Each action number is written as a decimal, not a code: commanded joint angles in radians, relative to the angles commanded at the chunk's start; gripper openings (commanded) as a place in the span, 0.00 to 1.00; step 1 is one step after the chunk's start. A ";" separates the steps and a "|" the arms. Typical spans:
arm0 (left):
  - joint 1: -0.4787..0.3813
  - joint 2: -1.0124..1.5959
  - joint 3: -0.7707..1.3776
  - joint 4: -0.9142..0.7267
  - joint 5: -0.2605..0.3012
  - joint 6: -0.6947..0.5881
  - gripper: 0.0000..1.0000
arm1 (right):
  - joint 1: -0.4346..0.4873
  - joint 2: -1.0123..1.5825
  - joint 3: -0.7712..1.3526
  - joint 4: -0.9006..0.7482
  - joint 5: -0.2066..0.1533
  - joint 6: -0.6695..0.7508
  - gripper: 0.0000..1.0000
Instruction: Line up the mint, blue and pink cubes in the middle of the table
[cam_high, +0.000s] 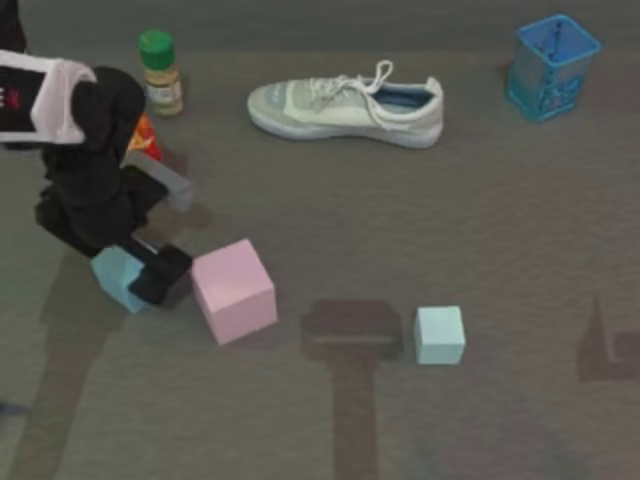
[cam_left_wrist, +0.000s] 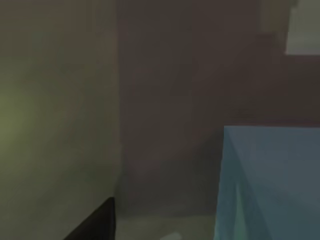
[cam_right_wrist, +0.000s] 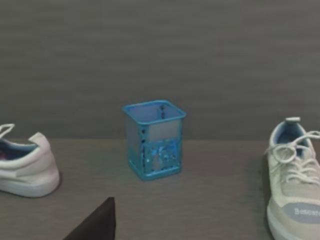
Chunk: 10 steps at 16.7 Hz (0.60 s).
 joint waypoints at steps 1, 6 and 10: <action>0.000 0.011 -0.011 0.019 0.000 0.000 1.00 | 0.000 0.000 0.000 0.000 0.000 0.000 1.00; 0.000 0.017 -0.016 0.027 0.000 0.000 0.92 | 0.000 0.000 0.000 0.000 0.000 0.000 1.00; 0.000 0.017 -0.016 0.027 0.000 0.000 0.62 | 0.000 0.000 0.000 0.000 0.000 0.000 1.00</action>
